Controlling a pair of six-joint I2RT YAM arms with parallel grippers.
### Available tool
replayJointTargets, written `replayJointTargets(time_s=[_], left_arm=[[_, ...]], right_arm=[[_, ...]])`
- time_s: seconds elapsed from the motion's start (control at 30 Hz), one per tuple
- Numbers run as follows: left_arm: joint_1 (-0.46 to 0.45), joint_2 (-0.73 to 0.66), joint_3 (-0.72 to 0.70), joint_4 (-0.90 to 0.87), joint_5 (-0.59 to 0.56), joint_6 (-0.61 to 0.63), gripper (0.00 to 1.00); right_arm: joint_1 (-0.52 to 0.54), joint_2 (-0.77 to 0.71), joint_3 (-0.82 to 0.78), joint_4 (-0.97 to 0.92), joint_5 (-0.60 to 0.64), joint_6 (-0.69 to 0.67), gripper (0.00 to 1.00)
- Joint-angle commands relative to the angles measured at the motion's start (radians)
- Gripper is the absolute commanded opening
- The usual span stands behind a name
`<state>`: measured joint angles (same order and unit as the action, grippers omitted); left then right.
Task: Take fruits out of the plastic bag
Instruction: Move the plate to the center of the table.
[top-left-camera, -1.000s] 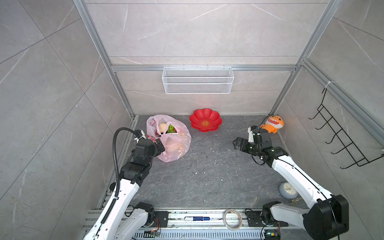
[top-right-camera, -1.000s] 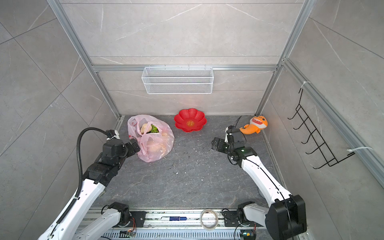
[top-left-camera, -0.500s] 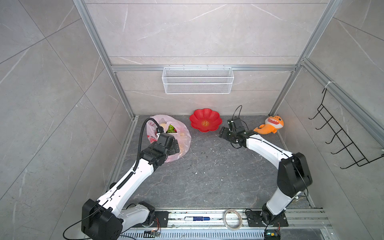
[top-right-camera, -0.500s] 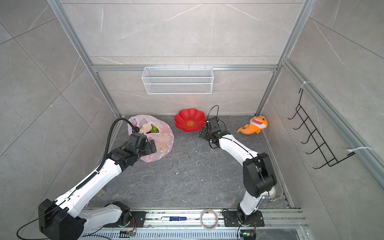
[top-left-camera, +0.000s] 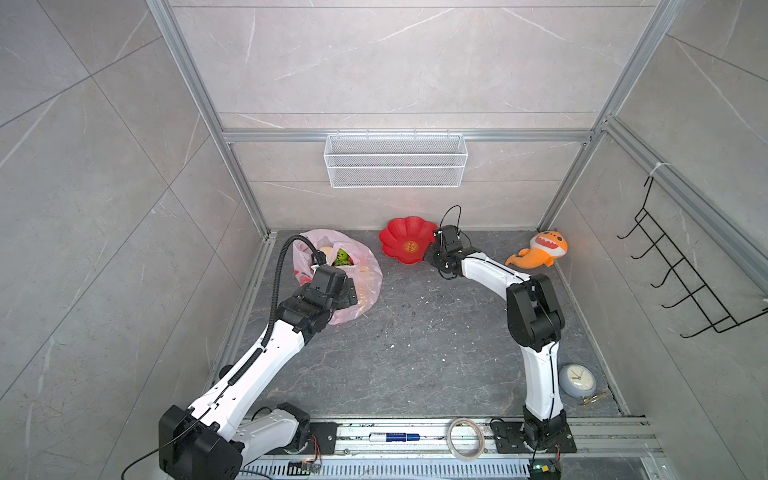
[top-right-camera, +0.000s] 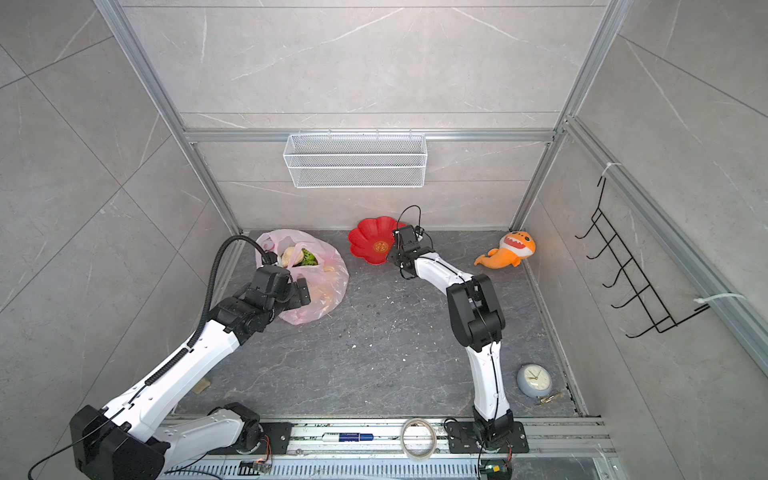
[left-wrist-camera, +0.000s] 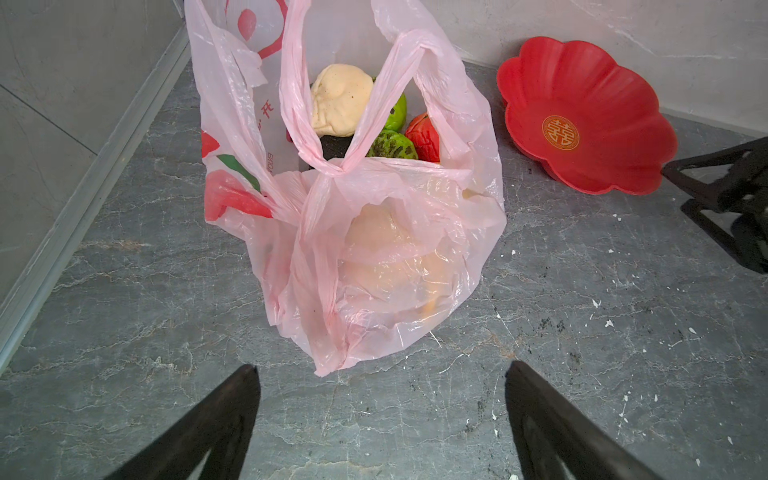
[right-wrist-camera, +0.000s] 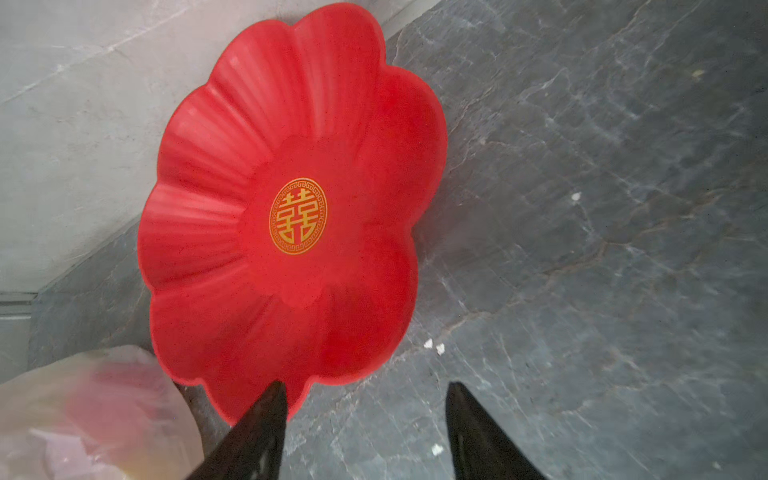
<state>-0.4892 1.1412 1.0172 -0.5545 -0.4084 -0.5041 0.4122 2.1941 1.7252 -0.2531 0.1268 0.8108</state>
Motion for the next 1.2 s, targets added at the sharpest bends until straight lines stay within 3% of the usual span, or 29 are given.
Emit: replayJointTargets(time_s=[0.0,0.43,0.87,1.17], left_arm=[[-0.005,-0.032,0.035,-0.011,-0.003,0.03,0.92],[-0.005,-0.033,0.036,0.01,-0.009,0.055,0.74],[-0.005,-0.049,0.031,0.02,-0.035,0.076,0.71],[-0.005,-0.041,0.028,0.023,-0.039,0.084,0.71]], right_arm=[[0.002,0.071,0.093,-0.034,0.02,0.053,0.6],[-0.001,0.143,0.18,-0.117,0.065,0.103,0.55],[-0.011,0.222,0.251,-0.133,0.033,0.134,0.47],[-0.012,0.253,0.293,-0.148,0.017,0.131,0.26]])
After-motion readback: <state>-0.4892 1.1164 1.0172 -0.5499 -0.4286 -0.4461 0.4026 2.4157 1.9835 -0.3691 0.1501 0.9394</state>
